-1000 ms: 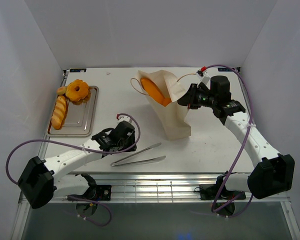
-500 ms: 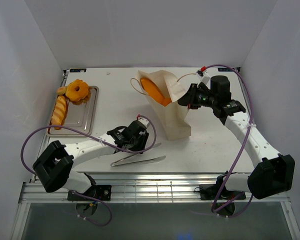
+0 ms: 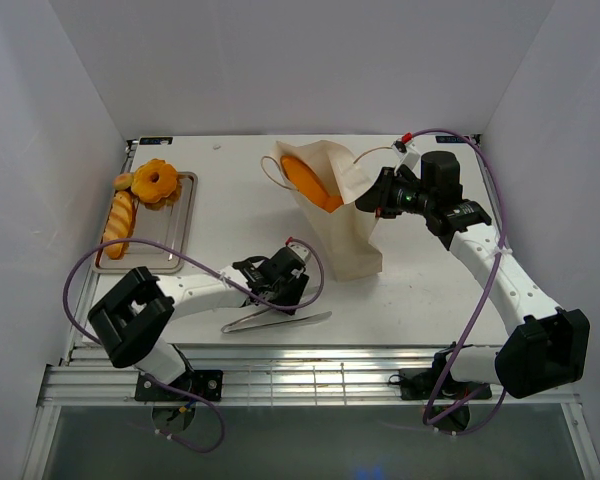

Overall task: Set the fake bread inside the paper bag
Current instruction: Adjust the clamp at the center of the board.

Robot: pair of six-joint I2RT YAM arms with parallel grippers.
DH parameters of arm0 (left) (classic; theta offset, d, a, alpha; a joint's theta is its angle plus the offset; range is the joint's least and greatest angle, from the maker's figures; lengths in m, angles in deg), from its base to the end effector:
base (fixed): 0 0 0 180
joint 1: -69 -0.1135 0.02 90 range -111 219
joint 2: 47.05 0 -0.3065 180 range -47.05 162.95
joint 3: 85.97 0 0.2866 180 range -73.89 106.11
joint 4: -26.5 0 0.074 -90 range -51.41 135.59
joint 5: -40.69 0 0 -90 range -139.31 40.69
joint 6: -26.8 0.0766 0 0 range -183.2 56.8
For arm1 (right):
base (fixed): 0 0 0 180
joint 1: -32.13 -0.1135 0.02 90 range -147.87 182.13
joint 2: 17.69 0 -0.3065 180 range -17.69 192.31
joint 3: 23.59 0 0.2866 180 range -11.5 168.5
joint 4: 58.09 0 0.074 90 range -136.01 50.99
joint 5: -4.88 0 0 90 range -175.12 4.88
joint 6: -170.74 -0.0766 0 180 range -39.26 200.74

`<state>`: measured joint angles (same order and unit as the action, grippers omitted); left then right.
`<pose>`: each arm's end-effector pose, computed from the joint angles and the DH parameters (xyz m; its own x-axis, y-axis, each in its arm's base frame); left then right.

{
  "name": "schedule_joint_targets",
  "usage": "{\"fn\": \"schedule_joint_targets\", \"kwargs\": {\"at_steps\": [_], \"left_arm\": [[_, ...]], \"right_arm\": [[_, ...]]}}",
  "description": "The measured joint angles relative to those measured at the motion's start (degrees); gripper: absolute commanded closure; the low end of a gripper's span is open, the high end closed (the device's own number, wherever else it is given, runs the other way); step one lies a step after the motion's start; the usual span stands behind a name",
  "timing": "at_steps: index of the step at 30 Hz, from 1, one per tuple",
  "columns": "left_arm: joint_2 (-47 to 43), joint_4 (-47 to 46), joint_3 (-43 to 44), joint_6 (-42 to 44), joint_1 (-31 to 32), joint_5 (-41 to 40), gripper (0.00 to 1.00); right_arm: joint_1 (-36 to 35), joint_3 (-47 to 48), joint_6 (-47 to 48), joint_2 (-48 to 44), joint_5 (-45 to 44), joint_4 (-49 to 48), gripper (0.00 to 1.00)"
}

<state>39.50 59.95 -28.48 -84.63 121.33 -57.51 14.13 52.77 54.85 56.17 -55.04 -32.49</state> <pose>0.2050 -0.2476 0.1473 -0.7762 0.4136 -0.4759 0.4938 0.8681 -0.0509 0.3212 0.1447 0.3654 -0.6439 0.1881 -0.7416 -0.4721 0.6651 0.5785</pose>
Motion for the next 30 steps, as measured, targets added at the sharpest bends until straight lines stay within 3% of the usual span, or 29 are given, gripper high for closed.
{"fn": "schedule_joint_targets", "kwargs": {"at_steps": [4, 7, 8, 10, 13, 17, 23, 28, 30], "left_arm": [[3.45, 0.63, 2.27, -1.46, -0.07, -3.17, 0.36], [4.02, 0.9, 2.69, -3.65, -0.83, -5.22, 0.56], [4.0, 1.07, 2.69, -4.59, -1.6, -5.6, 0.69], [3.98, 1.4, 2.67, -6.16, -4.17, -6.16, 0.81], [3.89, 1.7, 2.67, -9.03, -9.55, -6.05, 0.83], [3.78, 2.51, 2.78, -11.63, -15.06, -6.27, 0.8], [4.76, 2.67, 3.72, -14.62, -17.53, -9.35, 0.55], [5.27, 1.22, 3.89, -16.55, -19.71, -13.46, 0.53], [6.47, 0.68, 4.87, -16.79, -21.59, -14.75, 0.45]], "right_arm": [[0.0, 0.0, 0.0, 0.0, 0.0, 0.0, 0.92], [0.0, 0.0, 0.02, 0.0, 0.0, 0.0, 0.92], [0.0, 0.0, 0.02, 0.0, -0.02, 0.0, 0.92], [0.0, 0.0, 0.02, 0.0, -0.02, 0.0, 0.92], [0.0, 0.0, 0.02, 0.0, -0.02, 0.0, 0.92], [0.0, 0.0, 0.04, 0.0, 0.02, 0.0, 0.92], [0.0, -0.15, 0.0, 0.0, 0.04, -0.07, 0.92], [0.0, -0.35, 0.0, 0.0, 0.11, -0.24, 0.92], [0.0, -0.35, -0.02, 0.0, 0.11, -0.22, 0.92]]}}
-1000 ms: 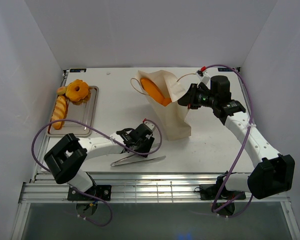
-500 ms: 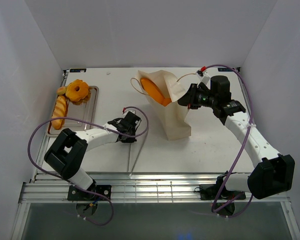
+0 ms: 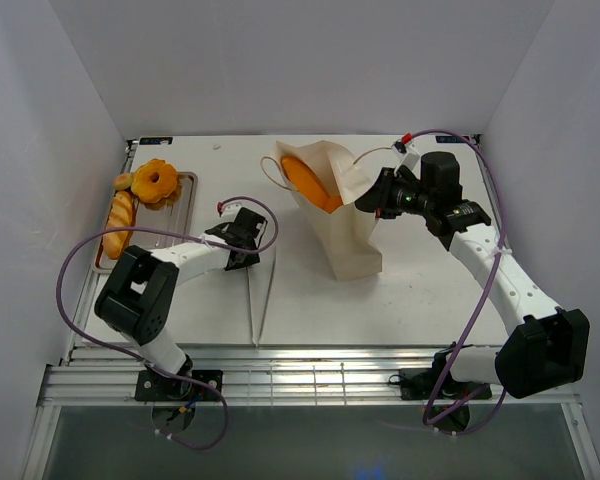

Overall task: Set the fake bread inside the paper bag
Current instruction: Adjust the clamp at the center of the board, then pick up the clamp at the center of the board.

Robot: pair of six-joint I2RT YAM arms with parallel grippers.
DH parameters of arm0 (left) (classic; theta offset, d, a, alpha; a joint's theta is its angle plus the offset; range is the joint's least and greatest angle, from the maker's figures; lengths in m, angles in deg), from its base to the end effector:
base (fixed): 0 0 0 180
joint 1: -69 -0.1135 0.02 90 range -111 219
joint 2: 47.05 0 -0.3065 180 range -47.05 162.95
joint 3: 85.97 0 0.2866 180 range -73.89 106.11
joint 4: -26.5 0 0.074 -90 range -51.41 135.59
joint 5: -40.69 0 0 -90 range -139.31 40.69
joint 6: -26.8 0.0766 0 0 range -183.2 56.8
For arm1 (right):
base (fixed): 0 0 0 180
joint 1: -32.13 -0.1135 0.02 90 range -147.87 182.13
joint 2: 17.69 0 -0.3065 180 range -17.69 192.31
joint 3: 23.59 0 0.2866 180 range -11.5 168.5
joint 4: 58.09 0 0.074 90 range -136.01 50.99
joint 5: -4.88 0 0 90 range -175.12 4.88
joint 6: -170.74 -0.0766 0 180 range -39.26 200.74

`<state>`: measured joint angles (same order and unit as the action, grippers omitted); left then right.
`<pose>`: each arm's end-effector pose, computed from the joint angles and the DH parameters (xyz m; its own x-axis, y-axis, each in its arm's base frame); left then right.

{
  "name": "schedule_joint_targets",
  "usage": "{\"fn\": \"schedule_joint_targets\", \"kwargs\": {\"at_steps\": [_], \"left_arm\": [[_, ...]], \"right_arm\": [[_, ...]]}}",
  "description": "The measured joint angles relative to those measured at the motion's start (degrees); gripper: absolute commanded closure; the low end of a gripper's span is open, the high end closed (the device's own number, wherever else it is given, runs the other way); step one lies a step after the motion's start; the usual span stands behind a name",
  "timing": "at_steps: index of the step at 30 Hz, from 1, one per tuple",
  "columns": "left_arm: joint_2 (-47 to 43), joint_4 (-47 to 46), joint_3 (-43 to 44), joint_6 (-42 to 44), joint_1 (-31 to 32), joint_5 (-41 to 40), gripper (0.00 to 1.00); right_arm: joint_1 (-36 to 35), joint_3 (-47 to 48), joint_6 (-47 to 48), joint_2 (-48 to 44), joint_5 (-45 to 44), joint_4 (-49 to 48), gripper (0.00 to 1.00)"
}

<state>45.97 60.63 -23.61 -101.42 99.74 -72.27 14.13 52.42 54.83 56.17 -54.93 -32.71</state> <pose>0.3112 -0.1503 0.1427 -0.8138 -0.1788 -0.5530 -0.2235 0.9746 0.0138 0.3210 0.1448 0.3634 -0.6462 0.1872 -0.7399 -0.4717 0.6642 0.5799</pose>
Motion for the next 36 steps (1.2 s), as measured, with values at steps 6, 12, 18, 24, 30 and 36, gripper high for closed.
{"fn": "schedule_joint_targets", "kwargs": {"at_steps": [6, 12, 18, 24, 30, 36], "left_arm": [[-0.68, -3.1, -0.98, -2.62, -1.88, -3.02, 0.25], [-19.21, -4.55, -12.41, -6.29, 5.31, -9.07, 0.02], [-34.99, -6.01, -19.63, -10.56, 19.08, -14.6, 0.02], [-32.52, -4.63, -24.2, -16.0, 25.94, -17.92, 0.02], [-20.9, -2.4, -22.84, -20.96, 33.83, -23.32, 0.02], [-14.56, -1.68, -21.29, -25.68, 35.93, -27.54, 0.02]], "right_arm": [[0.0, 0.02, 0.24, -0.02, -0.02, 0.11, 0.92], [0.0, 0.02, 0.66, -0.02, 0.07, 0.17, 0.92], [0.0, 0.02, 0.68, -0.02, 0.17, 0.15, 0.92], [0.0, 0.02, 0.85, -0.02, 0.17, 0.15, 0.92], [0.0, 0.02, 0.85, -0.02, 0.15, 0.15, 0.92], [0.0, 0.0, 0.87, -0.04, 0.15, 0.17, 0.92]]}}
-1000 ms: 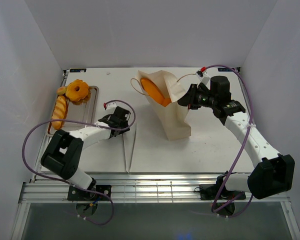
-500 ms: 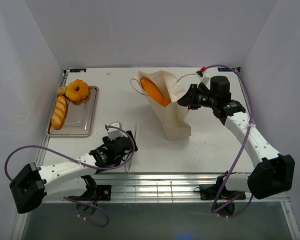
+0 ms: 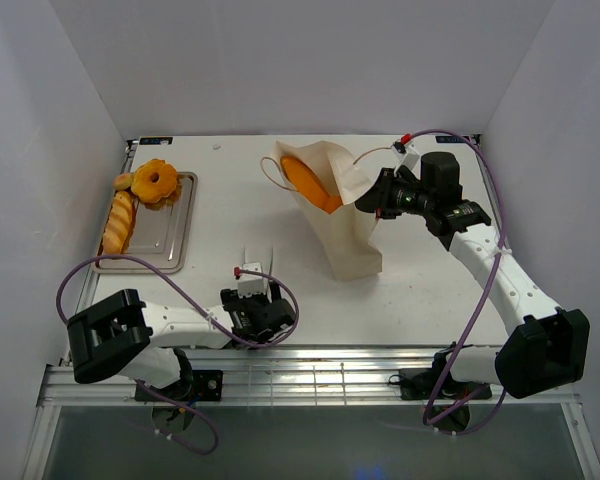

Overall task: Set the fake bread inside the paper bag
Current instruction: Pick up the clamp at the center of the board.

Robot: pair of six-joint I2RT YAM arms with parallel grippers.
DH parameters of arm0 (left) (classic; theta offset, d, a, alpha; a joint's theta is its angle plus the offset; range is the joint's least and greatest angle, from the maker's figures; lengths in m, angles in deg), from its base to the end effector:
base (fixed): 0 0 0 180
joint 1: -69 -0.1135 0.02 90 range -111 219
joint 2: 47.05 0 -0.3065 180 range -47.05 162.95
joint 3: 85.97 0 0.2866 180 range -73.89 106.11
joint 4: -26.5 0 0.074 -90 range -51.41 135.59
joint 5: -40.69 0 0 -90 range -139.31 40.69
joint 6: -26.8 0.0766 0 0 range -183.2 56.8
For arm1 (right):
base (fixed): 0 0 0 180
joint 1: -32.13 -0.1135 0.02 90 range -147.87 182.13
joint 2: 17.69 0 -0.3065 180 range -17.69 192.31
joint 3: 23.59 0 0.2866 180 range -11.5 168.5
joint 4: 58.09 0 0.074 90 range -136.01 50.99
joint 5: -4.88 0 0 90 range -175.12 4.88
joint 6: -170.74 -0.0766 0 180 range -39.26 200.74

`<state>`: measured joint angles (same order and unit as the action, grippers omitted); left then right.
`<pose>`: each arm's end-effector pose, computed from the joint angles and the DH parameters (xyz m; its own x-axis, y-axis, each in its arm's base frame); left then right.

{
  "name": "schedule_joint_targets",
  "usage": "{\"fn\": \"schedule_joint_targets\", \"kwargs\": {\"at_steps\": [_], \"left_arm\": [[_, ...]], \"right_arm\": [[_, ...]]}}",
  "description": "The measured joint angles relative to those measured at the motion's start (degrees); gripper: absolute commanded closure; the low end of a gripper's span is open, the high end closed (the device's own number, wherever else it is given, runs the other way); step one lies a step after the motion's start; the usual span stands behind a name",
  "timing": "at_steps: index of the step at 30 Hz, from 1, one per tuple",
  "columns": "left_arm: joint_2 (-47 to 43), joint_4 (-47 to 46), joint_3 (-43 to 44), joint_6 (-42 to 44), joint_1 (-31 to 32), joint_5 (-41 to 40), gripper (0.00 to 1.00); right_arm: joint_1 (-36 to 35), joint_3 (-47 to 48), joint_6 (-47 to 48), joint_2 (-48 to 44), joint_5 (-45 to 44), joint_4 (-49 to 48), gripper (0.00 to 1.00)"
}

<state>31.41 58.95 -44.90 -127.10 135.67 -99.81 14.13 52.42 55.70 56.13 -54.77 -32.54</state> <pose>0.1448 -0.1866 0.1246 -0.5935 -0.0663 -0.8021 -0.1232 0.9923 0.0092 0.3205 0.1448 0.3633 -0.6412 0.1757 -0.7470 -0.4817 0.6656 0.5701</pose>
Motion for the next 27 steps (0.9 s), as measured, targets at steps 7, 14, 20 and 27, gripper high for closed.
{"fn": "schedule_joint_targets", "kwargs": {"at_steps": [7, 14, 20, 27], "left_arm": [[-1.03, -3.61, -3.28, -2.8, 0.2, -3.61, 0.07], [-0.68, -9.99, -6.12, -1.01, 0.2, -6.67, 0.29], [6.45, -15.1, -5.79, -1.42, 0.22, -13.4, 0.55], [9.05, -13.09, -4.68, -6.95, 0.2, -16.72, 0.69]], "right_arm": [[0.0, -0.09, 0.02, -0.04, 0.0, -0.04, 0.92], [0.0, -0.68, 0.02, -0.28, 0.0, -0.44, 0.92], [0.0, -0.72, 0.02, -0.28, 0.0, -0.39, 0.92], [-0.02, -0.72, 0.07, -0.35, -0.17, -0.39, 0.92]]}}
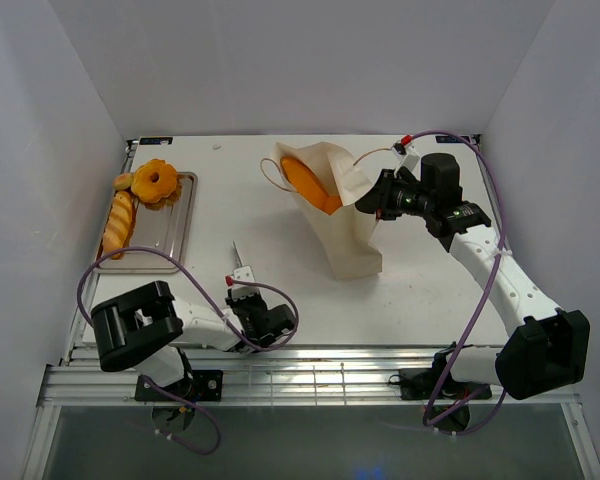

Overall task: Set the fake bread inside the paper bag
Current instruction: Pick up the clamp at the center of the board.

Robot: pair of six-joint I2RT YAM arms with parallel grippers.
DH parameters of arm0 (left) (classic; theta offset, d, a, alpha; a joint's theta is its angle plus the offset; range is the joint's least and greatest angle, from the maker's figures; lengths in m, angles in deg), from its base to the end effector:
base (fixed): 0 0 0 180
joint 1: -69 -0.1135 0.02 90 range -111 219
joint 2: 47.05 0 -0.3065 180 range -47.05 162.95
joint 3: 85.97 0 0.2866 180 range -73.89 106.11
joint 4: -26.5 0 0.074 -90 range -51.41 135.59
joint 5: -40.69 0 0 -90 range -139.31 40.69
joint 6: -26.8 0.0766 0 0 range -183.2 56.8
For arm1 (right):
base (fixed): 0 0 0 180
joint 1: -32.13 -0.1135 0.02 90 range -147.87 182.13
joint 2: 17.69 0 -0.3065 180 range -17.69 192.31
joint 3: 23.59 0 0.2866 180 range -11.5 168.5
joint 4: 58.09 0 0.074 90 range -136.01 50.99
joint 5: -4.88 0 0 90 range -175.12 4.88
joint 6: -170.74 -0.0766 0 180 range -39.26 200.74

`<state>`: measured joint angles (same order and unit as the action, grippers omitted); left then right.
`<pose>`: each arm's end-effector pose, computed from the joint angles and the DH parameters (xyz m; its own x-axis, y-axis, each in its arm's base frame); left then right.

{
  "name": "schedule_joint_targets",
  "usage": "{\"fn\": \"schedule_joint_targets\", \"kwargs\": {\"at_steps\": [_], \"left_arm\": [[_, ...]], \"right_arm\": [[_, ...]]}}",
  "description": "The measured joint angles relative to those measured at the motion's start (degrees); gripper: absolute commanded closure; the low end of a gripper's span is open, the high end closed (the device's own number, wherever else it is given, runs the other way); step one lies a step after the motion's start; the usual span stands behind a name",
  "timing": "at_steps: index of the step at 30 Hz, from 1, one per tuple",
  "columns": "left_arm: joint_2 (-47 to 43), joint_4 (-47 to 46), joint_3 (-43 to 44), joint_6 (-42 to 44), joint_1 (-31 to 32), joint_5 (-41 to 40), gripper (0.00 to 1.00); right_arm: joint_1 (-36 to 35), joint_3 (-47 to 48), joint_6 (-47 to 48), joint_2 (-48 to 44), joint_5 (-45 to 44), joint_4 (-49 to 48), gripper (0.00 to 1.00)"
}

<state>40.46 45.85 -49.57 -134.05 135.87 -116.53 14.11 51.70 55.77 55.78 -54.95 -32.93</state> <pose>0.1519 -0.1758 0.0989 -0.3434 -0.1273 -0.9305 -0.2726 0.9616 -0.0309 0.3190 0.1443 0.3609 -0.6397 0.1757 -0.7483 -0.4812 0.6676 0.5681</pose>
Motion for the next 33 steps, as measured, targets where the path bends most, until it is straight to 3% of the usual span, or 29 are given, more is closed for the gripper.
{"fn": "schedule_joint_targets", "kwargs": {"at_steps": [3, 9, 13, 17, 27, 33], "left_arm": [[-1.27, 4.85, 2.25, -1.07, -0.42, 2.69, 0.74], [-1.95, 19.02, 15.32, 2.25, -6.84, 12.79, 1.0], [-5.11, 23.91, 22.16, 9.55, -16.7, 20.22, 1.0], [-5.42, 31.76, 30.77, 17.05, -24.06, 22.58, 1.0], [7.89, 46.25, 53.77, 34.51, -28.04, 18.75, 1.0], [16.59, 50.31, 60.74, 44.09, -31.76, 14.21, 0.88]], "right_arm": [[0.02, 0.0, 0.0, 0.0, 0.0, 0.0, 0.92], [0.02, 0.0, 0.0, 0.0, 0.0, 0.0, 0.92], [0.02, 0.0, 0.02, 0.0, 0.0, -0.02, 0.92], [0.02, 0.0, 0.0, 0.0, 0.02, -0.11, 0.92], [0.02, 0.0, -0.04, 0.0, 0.2, -0.52, 0.92], [0.02, -0.02, -0.04, 0.02, 0.28, -0.79, 0.92]]}}
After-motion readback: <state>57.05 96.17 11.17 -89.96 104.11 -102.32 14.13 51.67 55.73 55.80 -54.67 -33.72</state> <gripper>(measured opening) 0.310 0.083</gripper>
